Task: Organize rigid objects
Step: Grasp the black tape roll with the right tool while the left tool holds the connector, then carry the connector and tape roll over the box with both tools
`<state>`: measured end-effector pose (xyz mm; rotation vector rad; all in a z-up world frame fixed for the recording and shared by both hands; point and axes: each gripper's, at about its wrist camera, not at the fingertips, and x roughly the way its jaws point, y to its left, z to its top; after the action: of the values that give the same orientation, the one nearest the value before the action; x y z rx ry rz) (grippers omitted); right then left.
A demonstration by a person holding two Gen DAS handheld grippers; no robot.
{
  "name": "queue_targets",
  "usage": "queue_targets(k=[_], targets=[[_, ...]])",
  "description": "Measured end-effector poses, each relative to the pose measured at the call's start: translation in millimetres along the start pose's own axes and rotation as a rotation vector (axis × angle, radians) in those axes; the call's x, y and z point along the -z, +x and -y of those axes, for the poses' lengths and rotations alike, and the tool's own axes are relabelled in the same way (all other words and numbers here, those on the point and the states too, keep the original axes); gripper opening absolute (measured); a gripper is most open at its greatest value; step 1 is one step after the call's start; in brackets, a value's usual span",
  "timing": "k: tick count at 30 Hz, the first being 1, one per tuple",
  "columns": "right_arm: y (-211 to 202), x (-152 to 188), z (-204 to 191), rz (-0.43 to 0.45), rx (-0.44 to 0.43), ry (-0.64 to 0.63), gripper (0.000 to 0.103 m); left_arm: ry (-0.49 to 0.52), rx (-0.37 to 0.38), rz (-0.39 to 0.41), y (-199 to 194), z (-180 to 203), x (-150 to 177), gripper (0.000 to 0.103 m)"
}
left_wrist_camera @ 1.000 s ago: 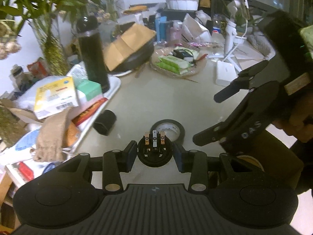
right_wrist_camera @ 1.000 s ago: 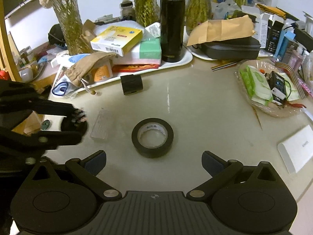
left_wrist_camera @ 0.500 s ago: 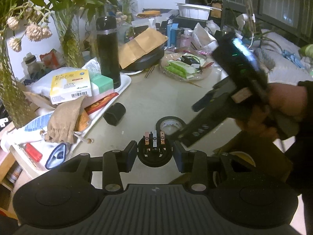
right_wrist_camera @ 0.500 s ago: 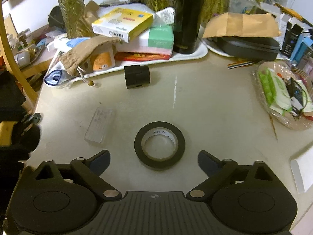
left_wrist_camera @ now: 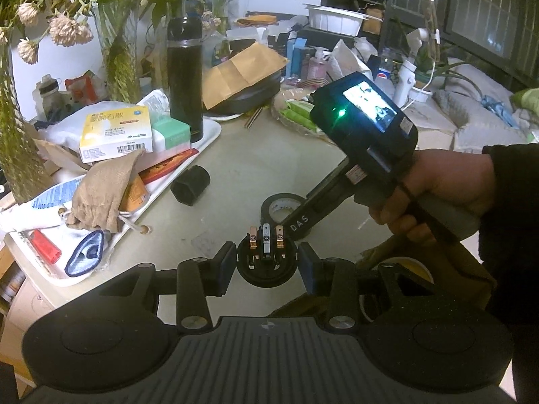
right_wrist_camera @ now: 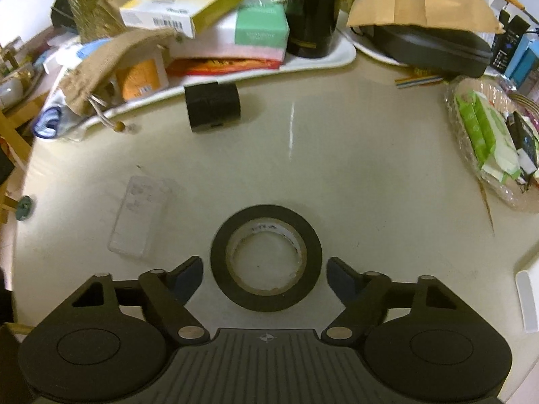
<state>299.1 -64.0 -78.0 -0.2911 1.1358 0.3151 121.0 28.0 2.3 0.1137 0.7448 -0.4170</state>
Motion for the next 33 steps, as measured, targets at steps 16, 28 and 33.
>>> queue_targets(k=[16, 28, 33], targets=[[-16, 4, 2, 0.040, -0.025, 0.016, 0.073, -0.002, -0.013, -0.040, 5, 0, 2, 0.040], [-81, 29, 9, 0.126, -0.050, 0.011, 0.073, 0.016, -0.033, -0.067, -5, 13, -6, 0.039], [-109, 46, 12, 0.162, -0.052, 0.014, 0.073, 0.036, -0.042, -0.078, -11, 26, -12, 0.040]])
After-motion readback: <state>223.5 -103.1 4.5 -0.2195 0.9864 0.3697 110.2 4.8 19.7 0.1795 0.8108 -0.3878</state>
